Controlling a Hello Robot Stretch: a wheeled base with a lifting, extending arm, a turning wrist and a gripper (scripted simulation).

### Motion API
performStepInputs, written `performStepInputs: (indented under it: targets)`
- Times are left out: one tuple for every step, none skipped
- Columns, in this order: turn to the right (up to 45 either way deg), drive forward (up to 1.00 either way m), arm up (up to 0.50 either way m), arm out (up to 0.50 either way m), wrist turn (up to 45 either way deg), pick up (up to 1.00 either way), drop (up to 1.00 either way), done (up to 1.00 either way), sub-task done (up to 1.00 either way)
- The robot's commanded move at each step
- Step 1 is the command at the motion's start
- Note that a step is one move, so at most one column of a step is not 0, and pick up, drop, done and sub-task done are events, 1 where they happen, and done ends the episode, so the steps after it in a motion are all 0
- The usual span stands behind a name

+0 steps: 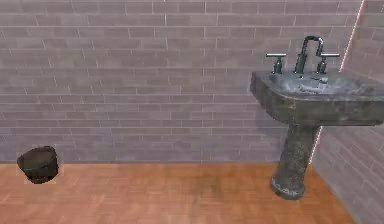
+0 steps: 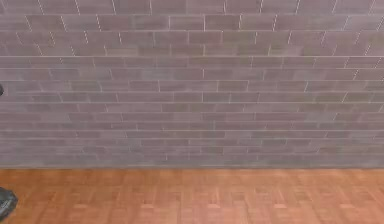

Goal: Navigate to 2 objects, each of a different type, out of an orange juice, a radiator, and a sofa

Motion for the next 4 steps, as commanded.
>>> performStepInputs:
  targets:
    - [-45.0,0.0,0.0,0.0,0.0,0.0,0.0,0.0,0.0]
    - [-45.0,0.0,0.0,0.0,0.0,0.0,0.0,0.0,0.0]
    - [-21.0,0.0,0.0,0.0,0.0,0.0,0.0,0.0,0.0]
    - [0.0,1.0,0.0,0.0,0.0,0.0,0.0,0.0,0.0]
